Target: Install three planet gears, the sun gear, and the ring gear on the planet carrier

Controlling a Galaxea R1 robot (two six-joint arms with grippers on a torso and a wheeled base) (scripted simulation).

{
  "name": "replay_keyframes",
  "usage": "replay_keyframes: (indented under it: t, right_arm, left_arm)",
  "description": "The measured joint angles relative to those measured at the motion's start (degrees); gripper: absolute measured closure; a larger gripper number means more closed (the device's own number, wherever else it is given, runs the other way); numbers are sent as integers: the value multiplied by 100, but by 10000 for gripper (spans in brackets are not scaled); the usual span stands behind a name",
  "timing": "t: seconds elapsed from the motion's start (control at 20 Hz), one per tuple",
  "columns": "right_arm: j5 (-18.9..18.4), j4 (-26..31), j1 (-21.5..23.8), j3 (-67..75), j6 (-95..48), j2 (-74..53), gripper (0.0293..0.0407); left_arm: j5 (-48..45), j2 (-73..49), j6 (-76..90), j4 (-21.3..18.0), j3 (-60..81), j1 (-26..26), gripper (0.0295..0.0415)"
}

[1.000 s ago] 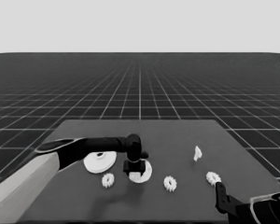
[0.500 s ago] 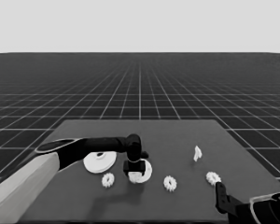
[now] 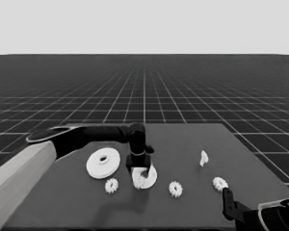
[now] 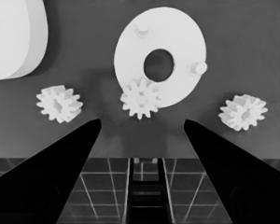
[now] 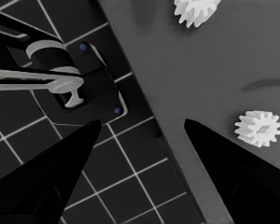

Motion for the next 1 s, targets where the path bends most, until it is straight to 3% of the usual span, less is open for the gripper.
replay_keyframes:
  t: [0.15,0.5,0.55,0.65,1.0]
  right_arm:
    - [0,0,0,0,0,0,315]
    - [0,0,0,0,0,0,315]
    - [0,0,0,0,0,0,315]
    - [0,0,0,0,0,0,315]
    - [0,0,0,0,0,0,315]
  left_arm:
    - [-81,-1835,393,23,1443,26,326]
    - [-145,-2293,695,22,1586,30,326]
    - [-256,-2240,833,568,1378,543,326]
    - [-427,-2148,1029,1039,1040,1085,326]
    - [-548,-2080,1149,1254,813,1313,326]
